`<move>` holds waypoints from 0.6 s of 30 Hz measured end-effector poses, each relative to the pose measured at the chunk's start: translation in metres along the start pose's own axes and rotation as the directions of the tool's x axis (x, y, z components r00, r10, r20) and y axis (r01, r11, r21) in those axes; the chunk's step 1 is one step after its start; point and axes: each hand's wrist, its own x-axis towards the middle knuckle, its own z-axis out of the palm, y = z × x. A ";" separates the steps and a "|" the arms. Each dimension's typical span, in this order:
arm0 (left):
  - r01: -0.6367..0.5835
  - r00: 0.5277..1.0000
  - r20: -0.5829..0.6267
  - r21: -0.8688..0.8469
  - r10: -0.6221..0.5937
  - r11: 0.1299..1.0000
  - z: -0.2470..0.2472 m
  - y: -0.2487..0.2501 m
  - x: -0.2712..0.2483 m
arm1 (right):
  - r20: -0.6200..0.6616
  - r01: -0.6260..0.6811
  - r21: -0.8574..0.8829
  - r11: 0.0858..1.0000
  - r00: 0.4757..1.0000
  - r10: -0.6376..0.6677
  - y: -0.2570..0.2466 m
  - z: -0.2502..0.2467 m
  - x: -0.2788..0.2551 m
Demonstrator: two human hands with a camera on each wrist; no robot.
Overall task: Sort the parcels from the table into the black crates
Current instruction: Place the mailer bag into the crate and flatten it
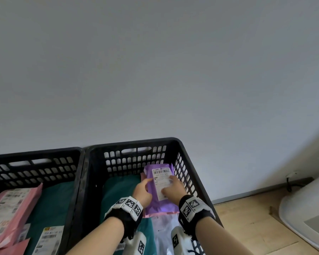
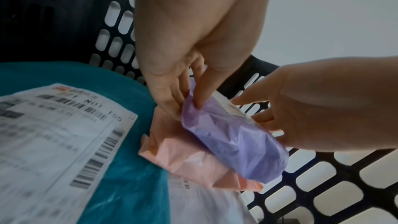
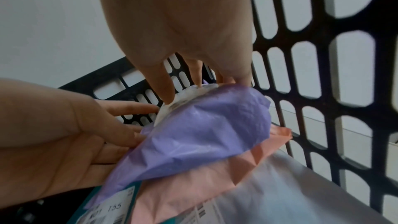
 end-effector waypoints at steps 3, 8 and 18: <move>0.026 0.999 -0.019 -0.055 -0.027 0.998 0.004 -0.011 0.004 | 0.016 0.026 -0.059 0.998 1.000 -0.025 0.005 0.004 0.002; 0.058 0.998 -0.016 -0.101 -0.060 0.993 0.011 -0.017 0.002 | 0.001 0.024 -0.091 0.996 1.000 -0.024 0.009 0.004 0.002; 0.011 0.980 0.197 0.093 -0.029 0.996 0.012 -0.018 -0.029 | 0.040 0.108 -0.267 0.958 0.994 -0.101 0.002 -0.004 -0.010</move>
